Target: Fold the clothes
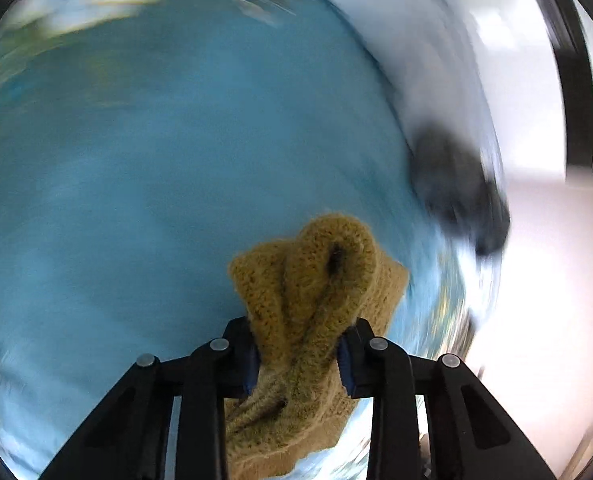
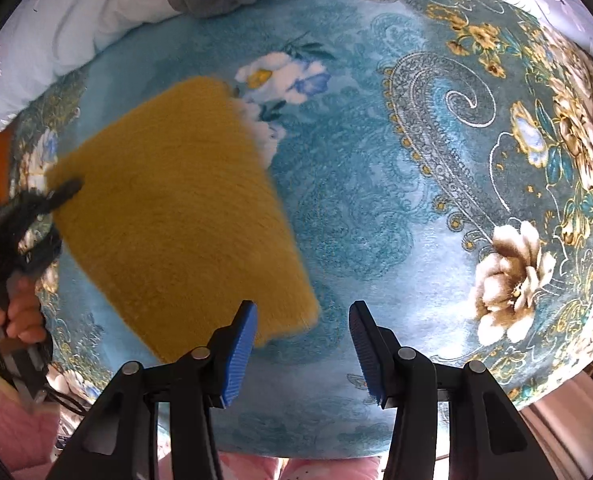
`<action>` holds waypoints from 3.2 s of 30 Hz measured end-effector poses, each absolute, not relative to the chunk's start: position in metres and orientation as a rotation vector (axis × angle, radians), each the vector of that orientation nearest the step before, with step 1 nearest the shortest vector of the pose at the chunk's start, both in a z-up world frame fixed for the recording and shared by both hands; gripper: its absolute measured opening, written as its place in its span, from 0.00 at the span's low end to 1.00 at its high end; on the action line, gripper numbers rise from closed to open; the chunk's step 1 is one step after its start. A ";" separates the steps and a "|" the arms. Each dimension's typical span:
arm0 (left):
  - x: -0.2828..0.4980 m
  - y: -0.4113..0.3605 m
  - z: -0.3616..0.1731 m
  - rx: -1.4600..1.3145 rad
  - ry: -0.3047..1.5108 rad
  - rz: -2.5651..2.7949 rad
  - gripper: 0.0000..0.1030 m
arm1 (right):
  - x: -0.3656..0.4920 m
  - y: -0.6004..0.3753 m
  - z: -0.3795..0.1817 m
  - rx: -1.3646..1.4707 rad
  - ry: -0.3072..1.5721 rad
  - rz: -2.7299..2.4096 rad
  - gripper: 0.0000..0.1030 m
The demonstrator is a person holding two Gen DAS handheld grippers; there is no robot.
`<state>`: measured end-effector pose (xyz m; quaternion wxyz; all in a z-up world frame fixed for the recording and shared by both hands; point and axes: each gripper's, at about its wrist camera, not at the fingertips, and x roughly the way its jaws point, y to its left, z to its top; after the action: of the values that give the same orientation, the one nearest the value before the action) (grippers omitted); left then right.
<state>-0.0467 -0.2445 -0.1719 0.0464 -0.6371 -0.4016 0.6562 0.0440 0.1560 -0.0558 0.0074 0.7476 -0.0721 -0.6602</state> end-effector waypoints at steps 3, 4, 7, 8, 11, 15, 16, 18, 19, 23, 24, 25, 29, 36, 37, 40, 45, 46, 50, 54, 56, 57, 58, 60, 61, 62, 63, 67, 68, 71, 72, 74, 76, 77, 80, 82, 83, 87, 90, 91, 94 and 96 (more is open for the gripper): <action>-0.010 -0.316 -0.187 -2.016 -1.500 2.063 0.32 | 0.050 0.160 -0.063 2.315 -0.308 -2.055 0.50; 0.004 -0.335 -0.193 -2.041 -1.588 2.063 0.32 | 0.054 0.161 -0.067 2.311 -0.352 -2.044 0.50; 0.046 -0.370 -0.200 -2.079 -1.773 2.041 0.32 | 0.065 0.160 -0.081 2.299 -0.540 -1.978 0.51; 0.055 -0.374 -0.200 -2.098 -1.767 2.042 0.33 | 0.069 0.158 -0.089 2.296 -0.607 -1.946 0.54; 0.068 -0.374 -0.198 -2.149 -1.684 2.047 0.33 | 0.076 0.142 -0.108 2.274 -0.731 -1.869 0.60; 0.075 -0.372 -0.192 -2.179 -1.532 2.056 0.33 | 0.082 0.110 -0.143 2.250 -0.805 -1.774 0.63; 0.077 -0.372 -0.191 -2.201 -1.474 2.053 0.33 | 0.083 0.100 -0.153 2.246 -0.813 -1.755 0.63; 0.084 -0.377 -0.192 -2.231 -1.426 2.039 0.33 | 0.084 0.085 -0.169 2.243 -0.826 -1.727 0.65; 0.088 -0.378 -0.193 -2.244 -1.411 2.030 0.33 | 0.085 0.078 -0.177 2.242 -0.830 -1.715 0.66; 0.099 -0.394 -0.182 -2.215 -1.380 2.009 0.37 | 0.087 0.061 -0.195 2.232 -0.827 -1.711 0.68; 0.097 -0.397 -0.175 -2.200 -1.344 2.016 0.37 | 0.087 0.059 -0.198 2.226 -0.832 -1.714 0.68; 0.096 -0.401 -0.168 -2.176 -1.308 2.020 0.38 | 0.087 0.056 -0.201 2.220 -0.839 -1.716 0.68; 0.078 -0.414 -0.140 -2.103 -1.037 2.167 0.51 | 0.086 0.048 -0.208 2.194 -0.885 -1.729 0.69; 0.010 -0.385 -0.173 -2.067 -0.939 2.021 0.62 | 0.094 0.041 -0.209 2.165 -0.961 -1.748 0.53; 0.006 -0.381 -0.182 -2.086 -0.932 1.985 0.63 | 0.095 0.040 -0.208 2.161 -0.968 -1.752 0.51; -0.003 -0.370 -0.207 -2.137 -0.913 1.878 0.63 | 0.095 0.034 -0.201 2.140 -0.958 -1.763 0.40; 0.013 -0.357 -0.214 -2.105 -0.979 1.801 0.54 | 0.083 0.046 -0.184 2.079 -0.999 -1.777 0.35; 0.020 -0.351 -0.213 -2.098 -0.976 1.792 0.49 | 0.076 0.053 -0.181 2.067 -1.000 -1.797 0.35; 0.048 -0.321 -0.213 -2.096 -0.927 1.723 0.48 | 0.044 0.073 -0.174 2.053 -0.929 -1.877 0.20; 0.052 -0.333 -0.210 -2.077 -1.071 1.790 0.48 | 0.017 0.065 -0.177 2.092 -0.750 -1.846 0.22; 0.050 -0.344 -0.205 -2.048 -1.115 1.840 0.49 | 0.014 0.064 -0.178 2.097 -0.718 -1.840 0.26; 0.049 -0.348 -0.203 -2.032 -1.115 1.864 0.55 | 0.015 0.064 -0.179 2.096 -0.722 -1.841 0.34; 0.046 -0.350 -0.202 -2.022 -1.114 1.877 0.60 | 0.017 0.065 -0.179 2.095 -0.725 -1.842 0.40; 0.040 -0.351 -0.205 -2.026 -1.097 1.868 0.61 | 0.021 0.067 -0.181 2.094 -0.738 -1.841 0.62; 0.037 -0.348 -0.209 -2.033 -1.080 1.848 0.61 | 0.025 0.071 -0.186 2.101 -0.772 -1.830 0.62; 0.034 -0.345 -0.213 -2.041 -1.063 1.829 0.61 | 0.030 0.076 -0.192 2.112 -0.805 -1.813 0.62; 0.031 -0.341 -0.218 -2.052 -1.046 1.811 0.61 | 0.035 0.082 -0.199 2.123 -0.837 -1.796 0.63; 0.029 -0.331 -0.228 -2.059 -1.045 1.781 0.61 | 0.040 0.083 -0.213 2.113 -0.954 -1.770 0.64; 0.030 -0.329 -0.227 -2.043 -1.043 1.792 0.61 | 0.041 0.082 -0.215 2.107 -0.972 -1.771 0.65; 0.034 -0.319 -0.222 -2.036 -0.984 1.832 0.54 | 0.041 0.077 -0.213 2.097 -0.982 -1.776 0.58; 0.035 -0.317 -0.219 -2.040 -0.958 1.852 0.44 | 0.042 0.073 -0.211 2.097 -0.987 -1.764 0.44; 0.036 -0.313 -0.211 -2.030 -0.928 1.889 0.31 | 0.042 0.071 -0.203 2.095 -0.972 -1.775 0.36; 0.038 -0.311 -0.197 -2.004 -0.906 1.932 0.28 | 0.044 0.070 -0.190 2.065 -0.986 -1.779 0.33; 0.038 -0.309 -0.187 -1.985 -0.887 1.952 0.28 | 0.045 0.069 -0.183 2.050 -0.992 -1.782 0.32; 0.041 -0.302 -0.158 -1.942 -0.842 1.991 0.27 | 0.049 0.063 -0.160 2.014 -0.990 -1.772 0.32; 0.044 -0.299 -0.141 -1.916 -0.836 2.001 0.27 | 0.054 0.061 -0.141 1.994 -0.973 -1.768 0.31; 0.046 -0.298 -0.131 -1.903 -0.833 2.006 0.27 | 0.057 0.061 -0.130 1.986 -0.961 -1.767 0.31; 0.063 -0.287 -0.095 -1.863 -0.800 2.014 0.27 | 0.074 0.074 -0.089 1.947 -0.964 -1.790 0.31; 0.073 -0.281 -0.070 -1.827 -0.783 2.018 0.27 | 0.088 0.092 -0.058 1.901 -0.993 -1.826 0.31; 0.074 -0.280 -0.063 -1.812 -0.781 2.019 0.27 | 0.091 0.097 -0.050 1.889 -0.999 -1.837 0.31; 0.063 -0.261 -0.038 -1.770 -0.765 2.024 0.27 | 0.098 0.114 -0.022 1.841 -1.019 -1.882 0.31; 0.076 -0.244 -0.014 -1.725 -0.729 2.025 0.27 | 0.101 0.130 -0.001 1.787 -1.043 -1.918 0.31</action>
<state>0.0762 -0.2436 -0.0140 0.1903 -0.6140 -0.2595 0.7207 0.1008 0.1300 -0.0014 0.1594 0.6253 -0.3651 -0.6710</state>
